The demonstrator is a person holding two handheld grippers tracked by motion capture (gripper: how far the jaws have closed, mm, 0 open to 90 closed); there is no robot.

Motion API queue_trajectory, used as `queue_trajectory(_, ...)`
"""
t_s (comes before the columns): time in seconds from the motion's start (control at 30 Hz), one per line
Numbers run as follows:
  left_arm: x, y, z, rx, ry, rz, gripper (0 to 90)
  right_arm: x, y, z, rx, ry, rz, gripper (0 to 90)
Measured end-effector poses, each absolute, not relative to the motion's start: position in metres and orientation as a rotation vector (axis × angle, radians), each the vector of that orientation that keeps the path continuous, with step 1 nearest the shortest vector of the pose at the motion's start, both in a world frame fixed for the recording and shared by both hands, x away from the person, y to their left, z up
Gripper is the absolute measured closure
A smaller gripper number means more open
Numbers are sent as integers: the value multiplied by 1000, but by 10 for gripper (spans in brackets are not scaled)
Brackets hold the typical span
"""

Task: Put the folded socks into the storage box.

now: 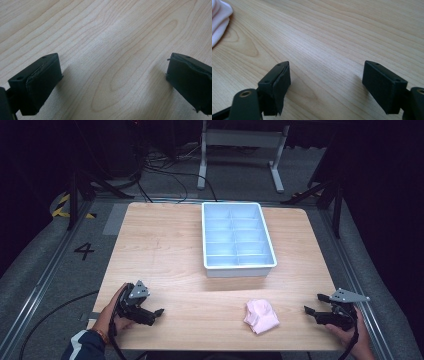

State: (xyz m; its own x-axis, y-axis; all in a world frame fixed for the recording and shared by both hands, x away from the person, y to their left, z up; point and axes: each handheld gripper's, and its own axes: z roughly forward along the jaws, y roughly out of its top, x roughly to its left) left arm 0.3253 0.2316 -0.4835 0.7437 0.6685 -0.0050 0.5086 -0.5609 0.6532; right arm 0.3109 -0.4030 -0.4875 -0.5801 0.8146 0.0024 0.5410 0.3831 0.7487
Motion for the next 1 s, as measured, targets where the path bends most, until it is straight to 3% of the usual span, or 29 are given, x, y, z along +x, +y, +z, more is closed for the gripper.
queue_trajectory(1.0, 320, 235, -484, 2284, 892, 321, 6, 312, -403, -488, 1184, 2282, 1029, 218)
